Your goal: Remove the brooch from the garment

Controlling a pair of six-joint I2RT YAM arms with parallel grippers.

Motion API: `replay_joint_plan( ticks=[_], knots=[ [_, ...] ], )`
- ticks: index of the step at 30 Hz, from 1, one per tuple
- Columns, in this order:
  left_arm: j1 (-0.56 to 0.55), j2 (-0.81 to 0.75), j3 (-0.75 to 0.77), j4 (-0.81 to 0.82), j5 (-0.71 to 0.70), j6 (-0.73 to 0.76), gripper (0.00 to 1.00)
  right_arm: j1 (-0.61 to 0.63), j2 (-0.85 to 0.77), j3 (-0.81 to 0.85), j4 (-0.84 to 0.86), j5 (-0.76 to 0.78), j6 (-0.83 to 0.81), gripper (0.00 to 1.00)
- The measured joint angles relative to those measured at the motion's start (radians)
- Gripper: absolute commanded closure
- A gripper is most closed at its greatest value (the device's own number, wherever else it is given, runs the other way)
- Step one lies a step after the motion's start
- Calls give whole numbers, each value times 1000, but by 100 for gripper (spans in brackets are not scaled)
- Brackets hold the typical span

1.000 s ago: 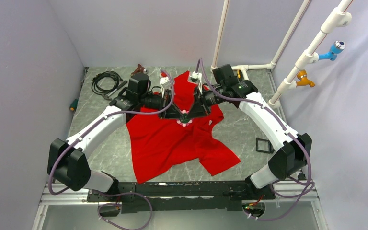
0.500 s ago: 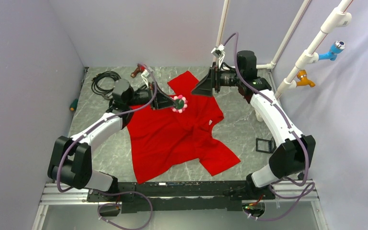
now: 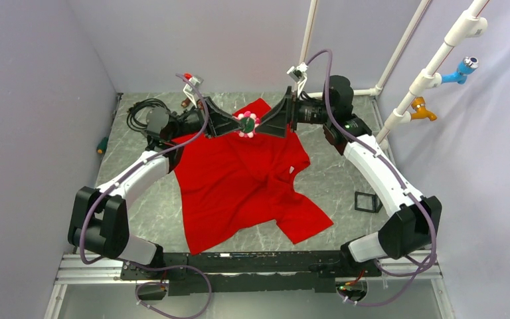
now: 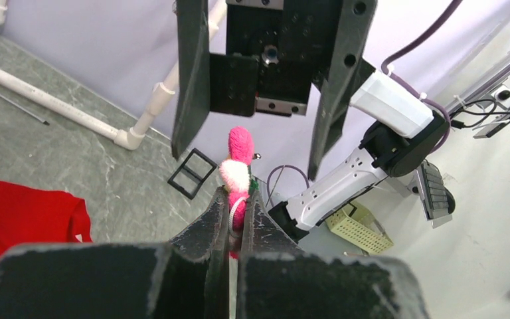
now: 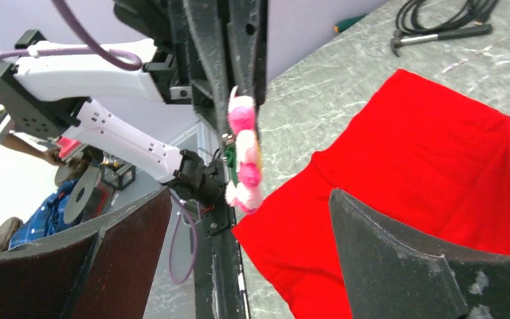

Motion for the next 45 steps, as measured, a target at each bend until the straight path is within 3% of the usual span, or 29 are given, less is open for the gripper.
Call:
replay_joint_plan(
  ticks=[9, 15, 36, 45],
  knots=[
    [-1, 0, 10, 28, -4, -32, 100, 76, -70, -32, 50, 21, -40, 27],
    [-1, -7, 10, 43, -4, -39, 100, 93, -71, -52, 107, 55, -20, 46],
    [-11, -58, 10, 94, -5, -57, 100, 124, -22, -42, 201, 54, 60, 43],
    [-13, -63, 10, 93, -5, -54, 100, 130, -22, -35, 202, 51, 53, 55]
  ],
)
